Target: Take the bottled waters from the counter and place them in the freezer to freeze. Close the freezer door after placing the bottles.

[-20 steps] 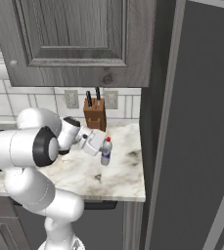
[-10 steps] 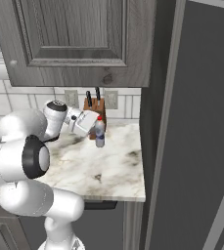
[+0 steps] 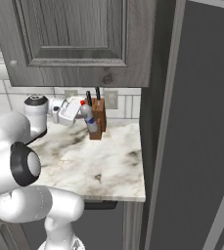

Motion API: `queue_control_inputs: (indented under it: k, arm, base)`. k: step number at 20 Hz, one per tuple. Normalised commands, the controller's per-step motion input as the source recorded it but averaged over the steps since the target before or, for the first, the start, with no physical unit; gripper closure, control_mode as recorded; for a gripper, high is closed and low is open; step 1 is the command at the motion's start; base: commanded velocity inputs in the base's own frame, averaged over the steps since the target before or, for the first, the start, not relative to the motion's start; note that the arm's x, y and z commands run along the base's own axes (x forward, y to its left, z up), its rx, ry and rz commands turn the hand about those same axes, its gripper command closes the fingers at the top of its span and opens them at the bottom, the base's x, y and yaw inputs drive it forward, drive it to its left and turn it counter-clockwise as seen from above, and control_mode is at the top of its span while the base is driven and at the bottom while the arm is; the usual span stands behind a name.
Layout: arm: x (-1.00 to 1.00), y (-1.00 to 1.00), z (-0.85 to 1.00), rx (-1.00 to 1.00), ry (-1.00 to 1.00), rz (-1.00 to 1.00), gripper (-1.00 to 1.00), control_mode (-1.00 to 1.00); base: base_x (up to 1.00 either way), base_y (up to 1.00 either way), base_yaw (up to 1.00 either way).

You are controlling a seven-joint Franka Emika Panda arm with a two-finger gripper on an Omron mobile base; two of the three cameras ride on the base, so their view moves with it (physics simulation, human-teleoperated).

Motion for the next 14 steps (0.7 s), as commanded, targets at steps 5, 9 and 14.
queue_control_inputs:
  k: [5, 9, 14]
  arm:
    - [-0.03, 0.00, 0.00, 0.00, 0.00, 0.00, 1.00, -1.00]
    - [-0.77, 0.04, 0.12, 0.01, 0.00, -0.03, 1.00, -1.00]
    - [-0.76, 0.36, 0.28, 0.03, 0.06, 0.02, 1.00, -1.00]
  base:
    - [0.00, 0.00, 0.00]
    - [0.00, 0.00, 0.00]
    - [0.00, 0.00, 0.00]
